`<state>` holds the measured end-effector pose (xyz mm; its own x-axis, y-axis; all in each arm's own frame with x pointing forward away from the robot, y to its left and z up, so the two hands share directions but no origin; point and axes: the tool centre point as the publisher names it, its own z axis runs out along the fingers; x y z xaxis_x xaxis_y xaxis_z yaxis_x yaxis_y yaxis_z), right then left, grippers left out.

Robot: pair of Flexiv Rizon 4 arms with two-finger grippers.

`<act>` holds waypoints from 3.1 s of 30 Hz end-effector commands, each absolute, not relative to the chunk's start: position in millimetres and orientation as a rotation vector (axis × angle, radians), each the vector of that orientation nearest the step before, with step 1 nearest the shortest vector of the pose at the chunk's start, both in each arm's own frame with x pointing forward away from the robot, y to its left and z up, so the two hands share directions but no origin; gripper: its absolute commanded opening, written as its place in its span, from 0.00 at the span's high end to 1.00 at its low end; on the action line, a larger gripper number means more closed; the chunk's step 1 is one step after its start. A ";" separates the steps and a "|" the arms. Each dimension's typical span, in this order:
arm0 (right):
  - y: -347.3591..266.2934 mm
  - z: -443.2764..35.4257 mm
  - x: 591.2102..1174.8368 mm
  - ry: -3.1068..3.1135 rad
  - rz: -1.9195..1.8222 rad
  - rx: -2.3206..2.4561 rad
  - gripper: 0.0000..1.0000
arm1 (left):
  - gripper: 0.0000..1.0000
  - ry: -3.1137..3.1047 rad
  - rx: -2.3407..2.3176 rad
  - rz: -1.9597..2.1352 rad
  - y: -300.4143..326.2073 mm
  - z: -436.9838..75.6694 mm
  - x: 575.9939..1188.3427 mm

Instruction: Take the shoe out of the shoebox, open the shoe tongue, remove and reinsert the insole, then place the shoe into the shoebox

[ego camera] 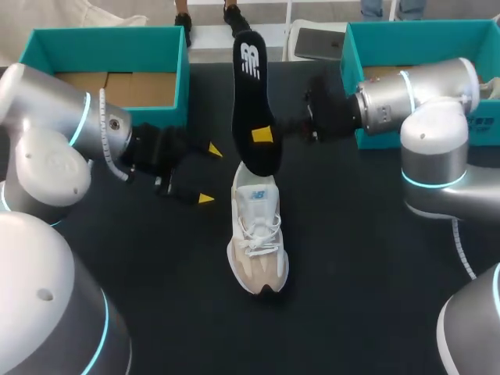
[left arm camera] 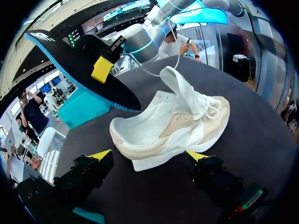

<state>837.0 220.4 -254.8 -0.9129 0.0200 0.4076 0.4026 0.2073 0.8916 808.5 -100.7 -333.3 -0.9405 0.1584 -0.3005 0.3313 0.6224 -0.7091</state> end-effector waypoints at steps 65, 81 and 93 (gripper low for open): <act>235.3 -315.2 795.9 -2.077 -1.645 -0.540 0.63 | 0.00 2.659 0.333 -1.219 -109.6 -347.6 807.4; 236.8 -340.7 784.7 -2.023 -1.506 -0.585 1.00 | 0.00 2.659 0.333 -1.219 -109.6 -347.6 807.4; 235.7 -354.1 755.6 -1.995 -1.479 -0.679 1.00 | 0.00 2.659 0.333 -1.219 -109.6 -347.6 807.4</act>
